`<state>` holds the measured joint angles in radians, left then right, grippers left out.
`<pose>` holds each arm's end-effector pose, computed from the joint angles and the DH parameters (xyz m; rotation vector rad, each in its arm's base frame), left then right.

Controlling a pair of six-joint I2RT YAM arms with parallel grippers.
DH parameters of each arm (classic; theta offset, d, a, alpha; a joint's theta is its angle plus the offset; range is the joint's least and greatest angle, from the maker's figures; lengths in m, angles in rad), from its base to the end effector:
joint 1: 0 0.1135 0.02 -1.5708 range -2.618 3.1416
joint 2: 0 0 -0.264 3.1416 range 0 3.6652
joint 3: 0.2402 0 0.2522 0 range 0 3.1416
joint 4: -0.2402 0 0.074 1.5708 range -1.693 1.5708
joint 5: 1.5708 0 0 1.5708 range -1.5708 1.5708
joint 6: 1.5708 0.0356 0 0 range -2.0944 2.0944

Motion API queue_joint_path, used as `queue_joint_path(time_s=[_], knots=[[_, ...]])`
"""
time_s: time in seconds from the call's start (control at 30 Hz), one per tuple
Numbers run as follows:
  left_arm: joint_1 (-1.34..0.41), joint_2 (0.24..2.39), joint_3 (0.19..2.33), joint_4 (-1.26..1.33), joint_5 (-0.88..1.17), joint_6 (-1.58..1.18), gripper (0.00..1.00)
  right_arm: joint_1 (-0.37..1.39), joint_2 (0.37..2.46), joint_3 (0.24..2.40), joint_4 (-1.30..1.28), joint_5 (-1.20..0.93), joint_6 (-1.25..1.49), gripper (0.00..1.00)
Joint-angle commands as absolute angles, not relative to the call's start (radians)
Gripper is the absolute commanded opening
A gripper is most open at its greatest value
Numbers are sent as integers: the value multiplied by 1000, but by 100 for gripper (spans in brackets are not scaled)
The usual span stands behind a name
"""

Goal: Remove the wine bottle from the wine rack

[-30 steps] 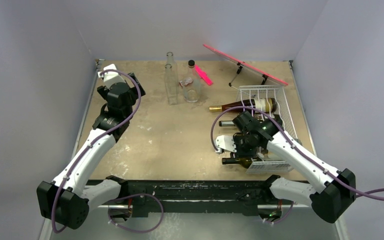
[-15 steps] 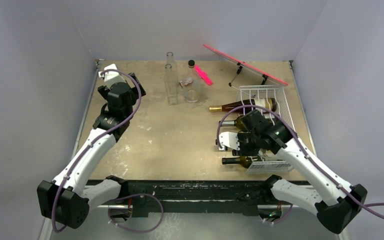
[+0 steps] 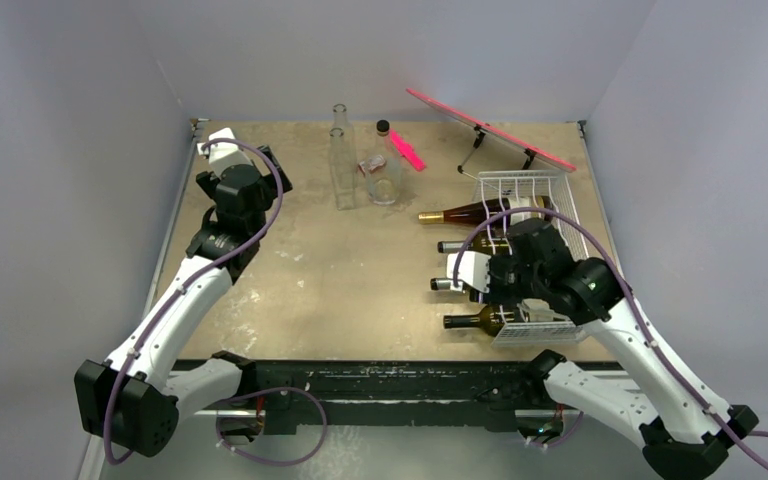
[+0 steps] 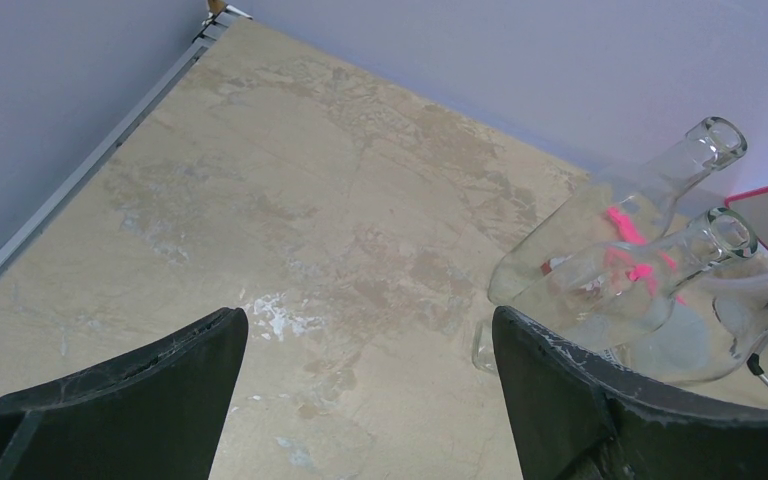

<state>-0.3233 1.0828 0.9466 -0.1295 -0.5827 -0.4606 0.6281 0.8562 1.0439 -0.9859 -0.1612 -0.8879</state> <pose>0.2406 -0.0599 0.3456 -0.5191 1.7151 -0.0258 0.1201 0.0943 0.3394 -1.6755 1.6574 0.0646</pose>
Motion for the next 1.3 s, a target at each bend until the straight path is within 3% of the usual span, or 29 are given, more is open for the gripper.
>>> queue_joint_path(time_s=[0.0, 0.63, 0.93, 1.27], knots=[[-327, 1085, 987, -99, -574, -474, 91, 633, 814, 1137, -820, -202, -849, 0], [-327, 1086, 987, -100, -575, -474, 91, 633, 901, 1361, -575, -262, -698, 0], [-329, 1101, 985, -101, -580, -471, 92, 633, 1035, 1205, 98, -303, -509, 0], [-329, 1109, 986, -101, -591, -463, 92, 632, 1347, 1220, 561, -317, -352, 0]])
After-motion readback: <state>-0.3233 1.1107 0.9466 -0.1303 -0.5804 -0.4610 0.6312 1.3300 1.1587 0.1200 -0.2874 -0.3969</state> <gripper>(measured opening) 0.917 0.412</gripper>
